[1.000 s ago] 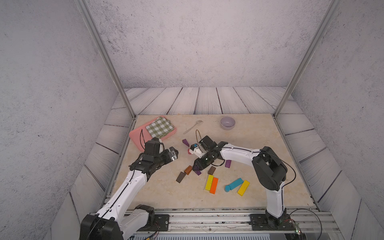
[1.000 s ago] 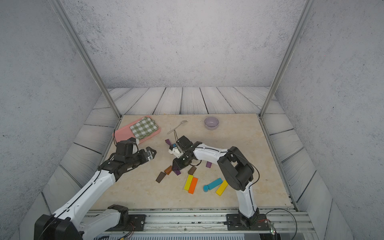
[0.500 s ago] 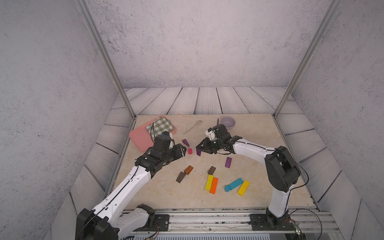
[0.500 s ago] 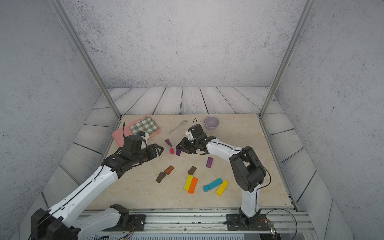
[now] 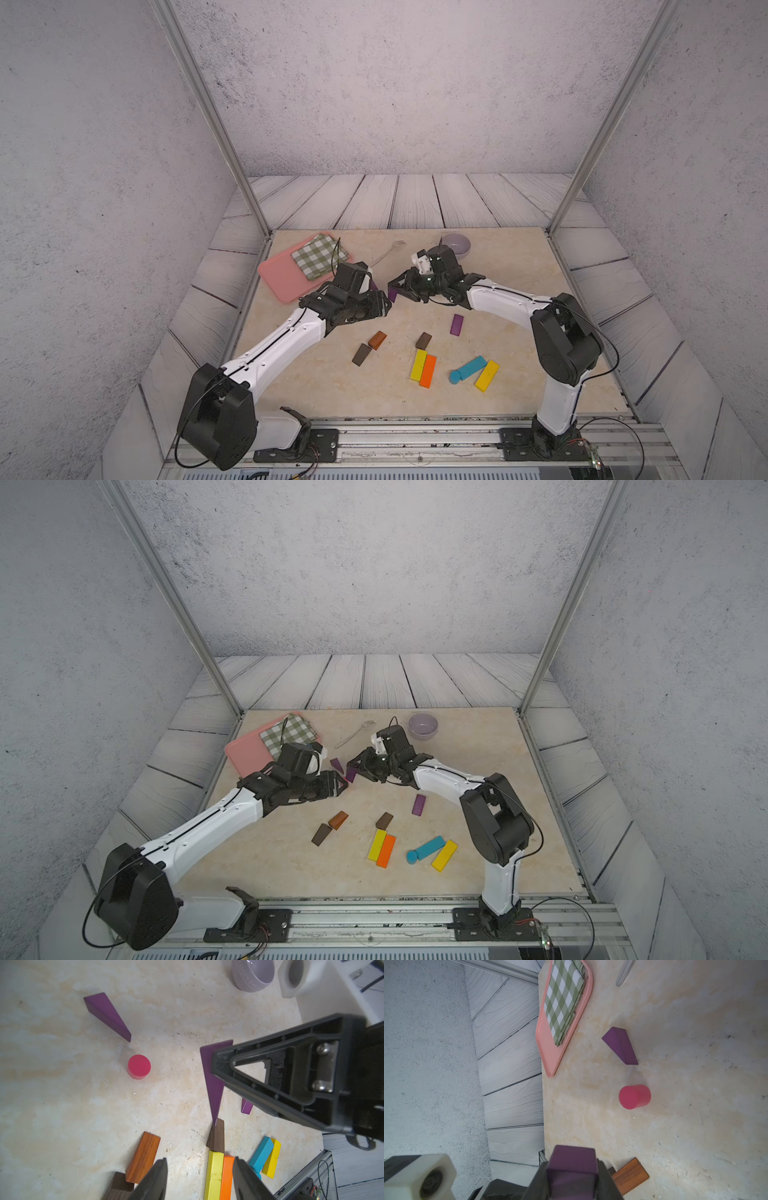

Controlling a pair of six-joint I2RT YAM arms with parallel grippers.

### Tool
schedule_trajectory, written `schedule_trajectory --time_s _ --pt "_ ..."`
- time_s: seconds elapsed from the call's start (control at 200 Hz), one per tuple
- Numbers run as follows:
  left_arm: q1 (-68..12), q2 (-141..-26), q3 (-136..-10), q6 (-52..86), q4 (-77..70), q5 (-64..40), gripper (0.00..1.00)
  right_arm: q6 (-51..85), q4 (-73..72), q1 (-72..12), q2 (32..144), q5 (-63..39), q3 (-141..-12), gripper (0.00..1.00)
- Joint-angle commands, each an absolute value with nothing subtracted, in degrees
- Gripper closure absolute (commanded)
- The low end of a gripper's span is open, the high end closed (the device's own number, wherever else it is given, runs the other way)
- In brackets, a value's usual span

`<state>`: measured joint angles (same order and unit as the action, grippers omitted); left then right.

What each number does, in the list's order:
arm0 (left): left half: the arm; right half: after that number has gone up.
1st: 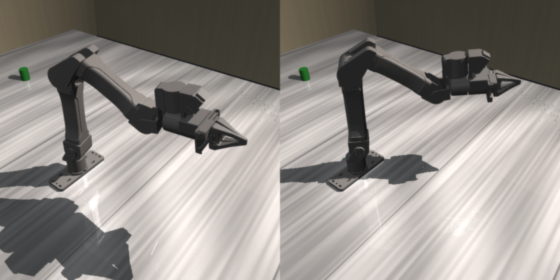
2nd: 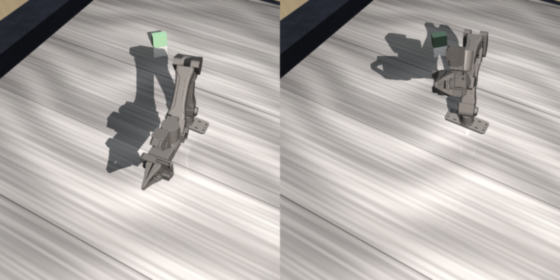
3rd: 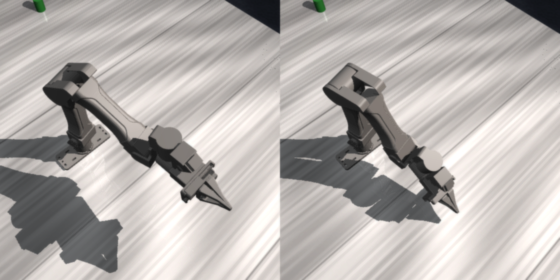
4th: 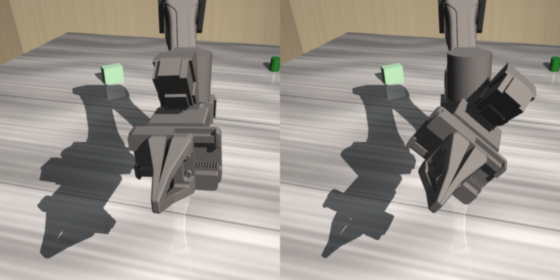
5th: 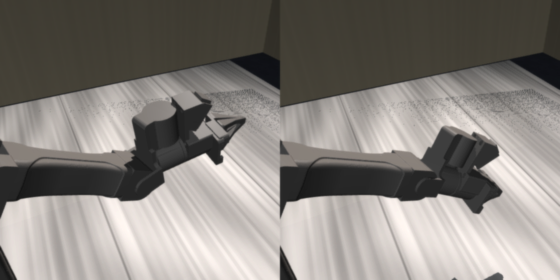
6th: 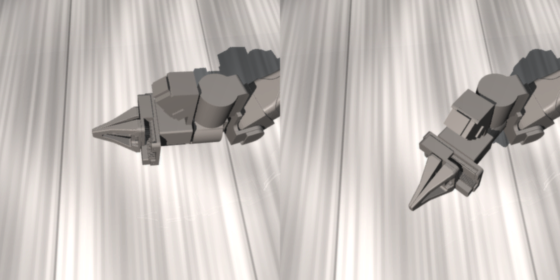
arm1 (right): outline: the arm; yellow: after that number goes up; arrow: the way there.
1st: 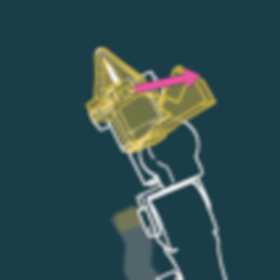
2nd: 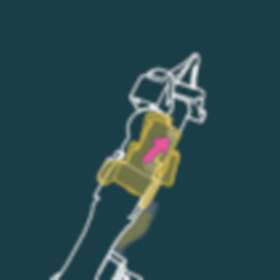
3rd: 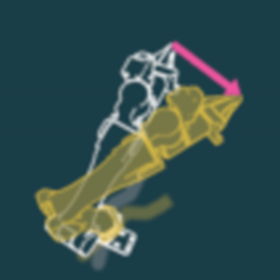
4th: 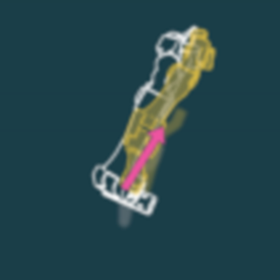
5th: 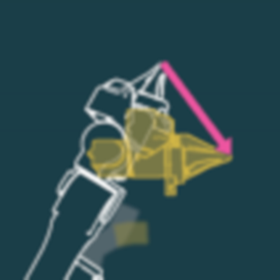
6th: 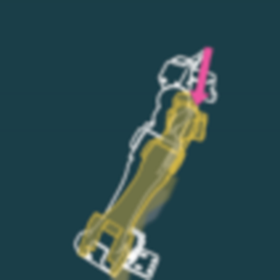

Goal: Assemble a small pinwheel with building blocks
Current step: Assemble the building block at the center of the board.

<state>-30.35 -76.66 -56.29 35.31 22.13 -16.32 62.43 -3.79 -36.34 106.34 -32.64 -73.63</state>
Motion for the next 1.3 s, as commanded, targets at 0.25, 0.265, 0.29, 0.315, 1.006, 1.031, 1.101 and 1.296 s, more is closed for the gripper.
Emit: schedule_trajectory --time_s 0.25,0.265,0.29,0.315,1.006,1.031,1.101,1.296 --pt "-30.98 -82.45 -60.39 30.72 21.24 -13.81 0.59 63.28 -5.95 -37.53 103.51 -34.71 -72.87 0.80" --pt "-31.02 -82.66 -60.49 30.61 21.31 -13.68 0.60 63.26 -6.11 -37.53 103.49 -34.65 -72.74 0.80" --pt "-31.04 -82.86 -60.64 30.59 21.28 -13.47 0.61 63.35 -6.37 -37.53 103.53 -34.80 -72.69 0.80" --pt "-31.06 -83.00 -60.67 30.54 21.20 -13.30 0.63 63.37 -6.38 -37.56 103.55 -35.02 -72.69 0.80" --pt "-31.03 -83.20 -60.86 26.23 23.06 -8.34 1.00 55.96 2.29 -35.44 101.54 -35.25 -73.64 0.28" --pt "-31.03 -82.84 -60.74 25.59 23.35 -8.05 1.00 55.15 3.58 -35.03 101.36 -35.08 -73.97 0.26" --pt "-30.94 -82.12 -59.88 23.27 23.04 -7.89 1.00 52.81 7.69 -33.84 100.93 -34.55 -74.58 0.20" --pt "-30.98 -82.28 -59.58 14.67 22.07 -11.81 1.00 30.23 26.81 -28.47 97.38 -29.87 -75.86 0.14"
